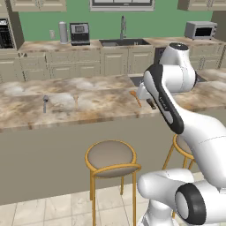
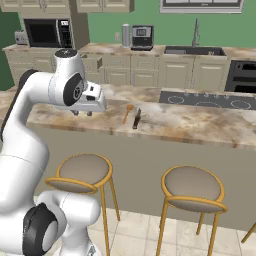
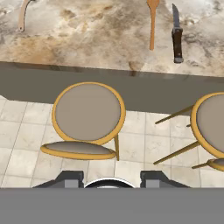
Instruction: Pick up the metallic utensils from the counter and place them in the open drawer. Make sure not to pick up any wooden utensils.
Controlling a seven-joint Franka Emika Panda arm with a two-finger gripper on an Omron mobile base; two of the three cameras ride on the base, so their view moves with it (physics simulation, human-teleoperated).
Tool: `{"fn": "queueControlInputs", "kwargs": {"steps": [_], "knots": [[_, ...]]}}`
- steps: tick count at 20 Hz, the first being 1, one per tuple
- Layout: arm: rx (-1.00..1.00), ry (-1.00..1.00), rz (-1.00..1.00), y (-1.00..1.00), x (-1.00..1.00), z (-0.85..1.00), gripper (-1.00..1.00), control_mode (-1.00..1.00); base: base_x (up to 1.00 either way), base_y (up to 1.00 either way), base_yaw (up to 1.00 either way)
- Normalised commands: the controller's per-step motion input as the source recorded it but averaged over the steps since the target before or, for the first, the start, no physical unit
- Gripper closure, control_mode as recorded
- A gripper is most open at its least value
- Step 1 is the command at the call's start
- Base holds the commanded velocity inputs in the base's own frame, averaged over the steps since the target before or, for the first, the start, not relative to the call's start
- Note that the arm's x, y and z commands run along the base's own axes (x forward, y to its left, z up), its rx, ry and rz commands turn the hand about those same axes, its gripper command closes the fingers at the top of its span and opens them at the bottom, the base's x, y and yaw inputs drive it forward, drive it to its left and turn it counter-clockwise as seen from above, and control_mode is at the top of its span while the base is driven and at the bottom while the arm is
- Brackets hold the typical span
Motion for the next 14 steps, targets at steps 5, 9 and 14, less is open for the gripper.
{"fn": "queueControlInputs", "kwargs": {"steps": [5, 9, 14], "knots": [[0.02, 0.0, 0.0, -0.15, -0.04, -0.05, -1.0, -1.0, 0.0, 0.0, 0.0], [0.0, 0.0, -0.01, -0.04, 0.0, -0.01, -1.0, -1.0, 0.0, 0.0, 0.0], [0.0, 0.0, -0.03, -0.09, 0.05, 0.0, -1.0, 1.0, 0.09, -0.27, -0.05]]}}
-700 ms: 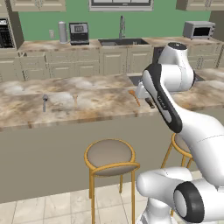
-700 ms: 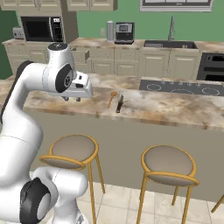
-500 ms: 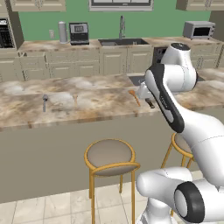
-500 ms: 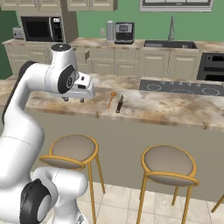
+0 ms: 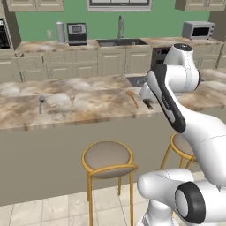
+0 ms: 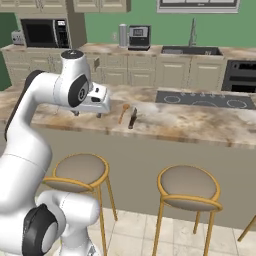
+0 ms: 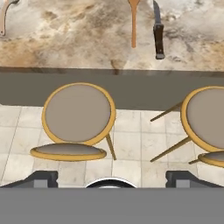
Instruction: Pick up the metallic utensils from the counter and place them in the open drawer. Make sure not to pick up any wooden utensils.
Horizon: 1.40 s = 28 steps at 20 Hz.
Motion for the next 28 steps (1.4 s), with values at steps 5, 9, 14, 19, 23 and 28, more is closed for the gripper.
{"fn": "queueControlInputs", "kwargs": {"steps": [5, 9, 14, 19, 23, 28], "knots": [[0.0, 0.0, 0.0, 0.0, 0.0, 0.0, -1.0, 1.0, 0.36, -0.51, -0.1], [0.0, 0.0, 0.0, 0.0, 0.0, 0.0, -1.0, 1.0, 0.73, -0.16, -0.03], [0.0, 0.0, 0.0, 0.0, 0.0, 0.0, -1.0, 1.0, 0.8, -0.04, 0.0], [0.0, 0.0, 0.0, 0.0, 0.0, 0.0, -1.0, 1.0, 0.55, -0.06, 0.0], [0.0, 0.0, 0.0, 0.0, 0.0, 0.0, -1.0, 1.0, 0.67, 0.0, 0.0], [-0.03, 0.13, -0.01, 0.0, 0.8, -0.5, -1.0, -1.0, 0.16, 0.0, 0.0]]}}
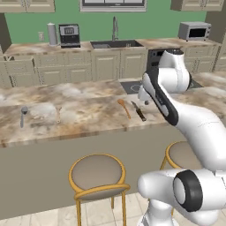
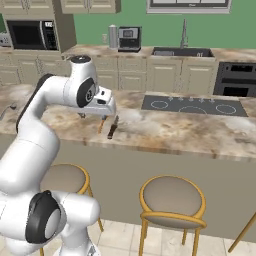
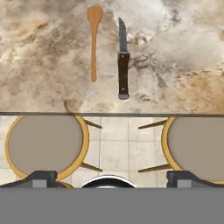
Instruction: Pick up the metallic utensils from the counter and place them in the open drawer. Make sure not to pick up any wooden utensils.
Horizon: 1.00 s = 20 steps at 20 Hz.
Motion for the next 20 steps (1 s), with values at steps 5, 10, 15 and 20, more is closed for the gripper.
{"fn": "queueControlInputs", "kwargs": {"steps": [5, 10, 15, 20], "knots": [[0.0, 0.15, 0.0, 0.0, 1.0, -0.69, -1.0, -1.0, 0.0, 0.0, 0.0], [0.01, 0.07, 0.0, -0.05, 0.95, -0.52, -1.0, -1.0, 0.0, 0.0, 0.0], [0.01, 0.0, 0.0, -0.01, 0.73, -0.37, -1.0, -1.0, 0.0, 0.0, 0.0], [0.01, 0.02, -0.01, -0.22, 0.13, -0.25, -1.0, -1.0, 0.0, 0.0, 0.0]]}}
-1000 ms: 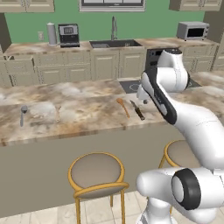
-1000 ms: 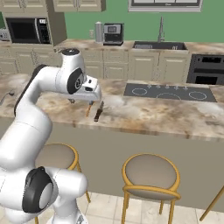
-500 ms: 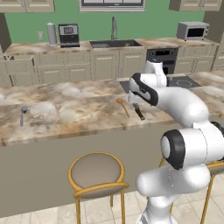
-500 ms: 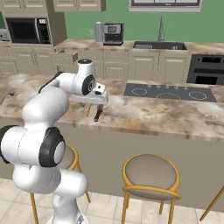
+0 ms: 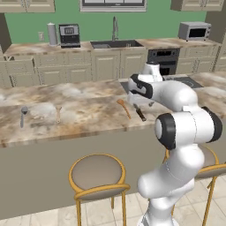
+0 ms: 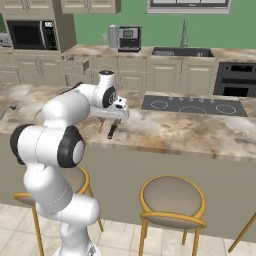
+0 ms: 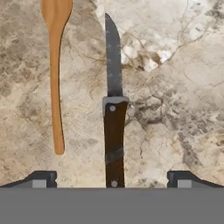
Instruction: Pick up the metallic utensils from the counter and place them in the open drawer. Make sure not to pick up any wooden utensils.
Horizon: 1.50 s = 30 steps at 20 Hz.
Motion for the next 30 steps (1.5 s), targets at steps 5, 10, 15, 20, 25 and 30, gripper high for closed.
{"fn": "queueControlInputs", "kwargs": {"steps": [5, 10, 15, 20, 25, 30], "knots": [[0.0, 0.0, 0.0, -0.3, 0.23, -0.52, -1.0, -1.0, 0.0, 0.0, 0.0], [0.0, 0.0, 0.0, 0.02, 0.04, -0.23, -1.0, -1.0, 0.0, 0.0, 0.0], [0.0, 0.0, 0.0, 0.28, 0.0, -0.04, -1.0, -1.0, 0.0, 0.0, 0.0], [0.0, 0.0, 0.0, 0.07, 0.0, 0.0, -1.0, -1.0, 0.0, 0.0, 0.0], [0.0, 0.0, 0.0, -0.02, 0.0, -0.23, -1.0, -1.0, 0.0, 0.0, 0.0], [0.0, 0.0, 0.0, 0.0, 0.0, -0.38, -1.0, -1.0, 0.0, 0.0, 0.0]]}}
